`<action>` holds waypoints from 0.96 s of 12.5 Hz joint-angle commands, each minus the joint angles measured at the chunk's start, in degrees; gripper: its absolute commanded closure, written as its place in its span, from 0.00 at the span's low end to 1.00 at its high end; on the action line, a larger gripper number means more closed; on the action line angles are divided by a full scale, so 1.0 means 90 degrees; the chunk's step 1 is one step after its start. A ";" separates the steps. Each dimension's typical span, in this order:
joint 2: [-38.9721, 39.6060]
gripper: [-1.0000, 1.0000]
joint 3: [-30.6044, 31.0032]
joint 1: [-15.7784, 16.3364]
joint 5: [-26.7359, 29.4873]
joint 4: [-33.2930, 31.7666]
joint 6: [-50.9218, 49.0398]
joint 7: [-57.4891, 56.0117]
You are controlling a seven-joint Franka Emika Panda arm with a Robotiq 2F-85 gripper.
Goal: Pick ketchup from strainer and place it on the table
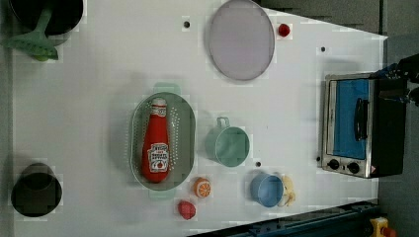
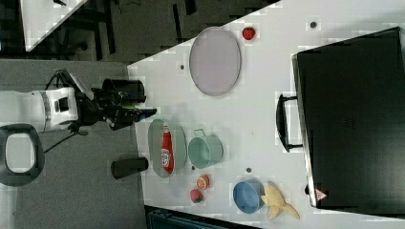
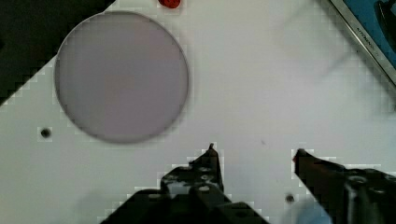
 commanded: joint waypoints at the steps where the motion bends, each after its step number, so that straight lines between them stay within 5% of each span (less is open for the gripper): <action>1: -0.0715 0.21 0.0487 -0.0622 0.0141 -0.0011 -0.0699 0.0089; 3: -0.0678 0.00 0.0674 -0.0546 0.0169 -0.0011 -0.0674 0.0088; 12: 0.0011 0.00 0.3266 -0.0081 0.0167 -0.0018 -0.0377 0.0128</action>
